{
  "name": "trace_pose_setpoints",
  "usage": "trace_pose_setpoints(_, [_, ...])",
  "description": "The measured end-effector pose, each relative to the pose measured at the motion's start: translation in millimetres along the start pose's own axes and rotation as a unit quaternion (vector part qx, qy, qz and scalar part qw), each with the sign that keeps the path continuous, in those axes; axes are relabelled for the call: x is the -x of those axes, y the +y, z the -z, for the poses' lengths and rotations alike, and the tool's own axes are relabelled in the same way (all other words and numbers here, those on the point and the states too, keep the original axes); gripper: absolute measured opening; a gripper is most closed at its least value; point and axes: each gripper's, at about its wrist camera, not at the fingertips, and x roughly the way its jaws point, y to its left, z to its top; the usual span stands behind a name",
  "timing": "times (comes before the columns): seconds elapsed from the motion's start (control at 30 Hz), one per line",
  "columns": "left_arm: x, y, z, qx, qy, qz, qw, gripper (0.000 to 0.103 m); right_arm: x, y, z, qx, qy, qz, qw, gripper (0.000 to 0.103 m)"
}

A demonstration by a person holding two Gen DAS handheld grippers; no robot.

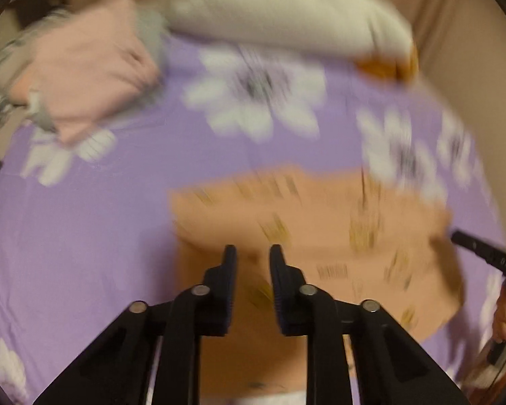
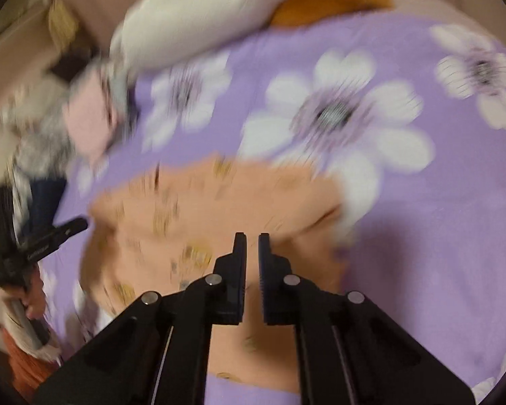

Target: Fold small clothes

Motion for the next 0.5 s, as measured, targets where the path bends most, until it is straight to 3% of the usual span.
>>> trace_pose_setpoints(0.07, [-27,-18,0,-0.016,0.039,0.011,0.999,0.019,-35,14,5,0.007,0.053,-0.017,0.998,0.007])
trace_pose_setpoints(0.13, [-46,-27,-7,-0.021,0.059,-0.016,0.9979,0.019,-59,21,-4,-0.001,0.065,0.001,0.998,0.007])
trace_pose_setpoints(0.23, [-54,-30,-42,-0.026,0.026,-0.044,0.9983,0.019,-70,29,-42,0.033,0.001,0.03,0.999,0.004])
trace_pose_setpoints(0.3, [-45,-6,-71,0.043,-0.011,-0.059,0.9973,0.019,-66,15,-68,-0.011,-0.044,0.075,0.996,0.007])
trace_pose_setpoints(0.33, [-36,8,-76,0.083,-0.027,-0.059,0.9944,0.019,-55,1,-74,-0.061,-0.059,0.072,0.994,0.012])
trace_pose_setpoints(0.4, [-10,35,-69,0.162,-0.067,-0.036,0.9838,0.029,-34,-16,-66,-0.113,-0.076,0.004,0.991,0.012])
trace_pose_setpoints(0.43, [4,48,-60,0.187,-0.081,-0.018,0.9788,0.042,-24,-22,-58,-0.117,-0.069,-0.025,0.99,0.015])
trace_pose_setpoints(0.47, [12,56,-52,0.194,-0.079,-0.007,0.9777,0.058,-15,-28,-49,-0.115,-0.055,-0.031,0.991,0.019])
trace_pose_setpoints(0.5, [21,64,-40,0.196,-0.073,0.007,0.9778,0.064,-6,-31,-40,-0.118,-0.045,-0.027,0.992,0.031])
